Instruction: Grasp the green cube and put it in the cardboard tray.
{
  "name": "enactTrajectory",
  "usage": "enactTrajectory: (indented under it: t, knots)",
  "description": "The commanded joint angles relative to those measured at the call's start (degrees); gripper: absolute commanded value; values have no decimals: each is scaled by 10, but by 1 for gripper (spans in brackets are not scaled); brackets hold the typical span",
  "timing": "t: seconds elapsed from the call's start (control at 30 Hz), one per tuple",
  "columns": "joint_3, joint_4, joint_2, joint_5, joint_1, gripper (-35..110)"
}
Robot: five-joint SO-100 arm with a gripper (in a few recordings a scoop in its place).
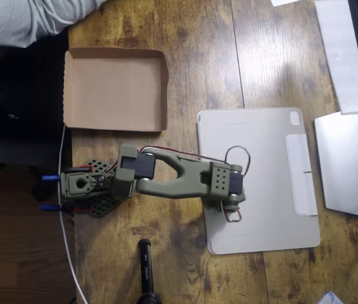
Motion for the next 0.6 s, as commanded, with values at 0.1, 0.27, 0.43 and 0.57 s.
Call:
enactTrajectory:
  t: [0.1, 0.27, 0.43, 0.57]
  knots:
    - [5, 1, 33, -23, 21, 26]
    - [-1, 26, 37, -24, 23, 24]
    - [0, 26, 35, -23, 23, 18]
    - [5, 18, 34, -23, 20, 12]
